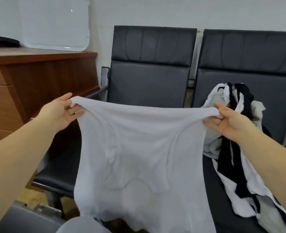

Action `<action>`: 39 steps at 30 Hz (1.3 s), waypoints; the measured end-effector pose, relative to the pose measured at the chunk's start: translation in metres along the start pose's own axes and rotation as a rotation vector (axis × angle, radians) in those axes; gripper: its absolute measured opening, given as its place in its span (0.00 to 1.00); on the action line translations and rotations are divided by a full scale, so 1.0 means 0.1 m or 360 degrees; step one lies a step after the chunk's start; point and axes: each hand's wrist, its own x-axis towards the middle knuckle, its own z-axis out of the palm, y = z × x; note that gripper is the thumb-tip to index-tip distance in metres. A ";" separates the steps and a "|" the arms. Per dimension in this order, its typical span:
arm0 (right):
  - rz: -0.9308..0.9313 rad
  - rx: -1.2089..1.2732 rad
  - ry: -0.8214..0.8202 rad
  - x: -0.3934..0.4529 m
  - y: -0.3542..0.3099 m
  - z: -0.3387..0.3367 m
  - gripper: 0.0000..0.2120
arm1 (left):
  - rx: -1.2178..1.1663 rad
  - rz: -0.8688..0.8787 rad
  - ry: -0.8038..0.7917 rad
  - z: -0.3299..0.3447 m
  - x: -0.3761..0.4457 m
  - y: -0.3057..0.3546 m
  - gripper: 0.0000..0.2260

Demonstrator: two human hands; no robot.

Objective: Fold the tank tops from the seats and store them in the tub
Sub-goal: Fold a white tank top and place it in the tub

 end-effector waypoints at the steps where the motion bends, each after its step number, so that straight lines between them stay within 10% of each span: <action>1: 0.0009 -0.0015 0.0020 0.12 0.05 0.06 0.09 | 0.0021 -0.0010 0.0016 0.00 0.11 -0.02 0.20; 18: 0.0124 -0.0184 0.0208 1.42 0.73 0.69 0.20 | -0.0023 -0.0009 0.0076 0.13 1.32 -0.36 0.20; 32: 0.0226 -0.0317 0.0394 0.63 1.13 0.33 0.16 | -0.0054 -0.0238 0.0260 -0.70 0.59 -0.91 0.13; 39: 0.0234 -0.0695 0.0612 0.03 1.57 0.06 0.14 | 0.0577 -0.0414 0.0321 -1.08 0.17 -1.29 0.16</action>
